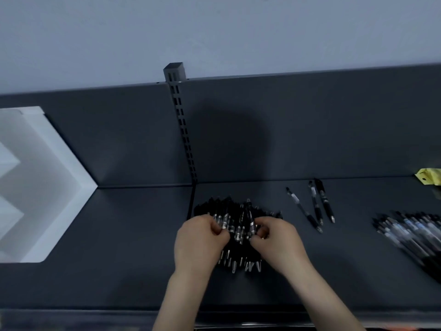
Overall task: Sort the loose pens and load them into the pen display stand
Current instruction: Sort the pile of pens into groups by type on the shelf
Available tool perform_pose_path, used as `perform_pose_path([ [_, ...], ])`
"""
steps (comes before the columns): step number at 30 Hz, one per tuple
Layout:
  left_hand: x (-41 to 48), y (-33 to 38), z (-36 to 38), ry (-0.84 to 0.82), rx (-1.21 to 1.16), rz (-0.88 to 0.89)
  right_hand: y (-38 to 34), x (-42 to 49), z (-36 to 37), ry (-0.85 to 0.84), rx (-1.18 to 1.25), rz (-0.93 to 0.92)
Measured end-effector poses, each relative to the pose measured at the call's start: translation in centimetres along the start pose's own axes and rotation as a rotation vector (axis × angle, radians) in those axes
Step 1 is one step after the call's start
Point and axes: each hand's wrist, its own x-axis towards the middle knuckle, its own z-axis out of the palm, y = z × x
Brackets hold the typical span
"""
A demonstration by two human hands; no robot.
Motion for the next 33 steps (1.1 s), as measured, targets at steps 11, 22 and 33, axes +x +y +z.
perform_pose_path([
  [11, 0.5, -0.5, 0.7, -0.025, 0.054, 0.069, -0.2, -0.5, 0.6, 0.036, 0.072, 0.016],
  [22, 0.8, 2.8, 2.8, -0.005, -0.054, 0.145, 4.6, 0.4, -4.0, 0.167, 0.051, 0.07],
  [33, 0.2, 8.2, 7.2, -0.081, -0.092, 0.177, 11.5, 7.3, -9.5, 0.281, -0.289, 0.173],
])
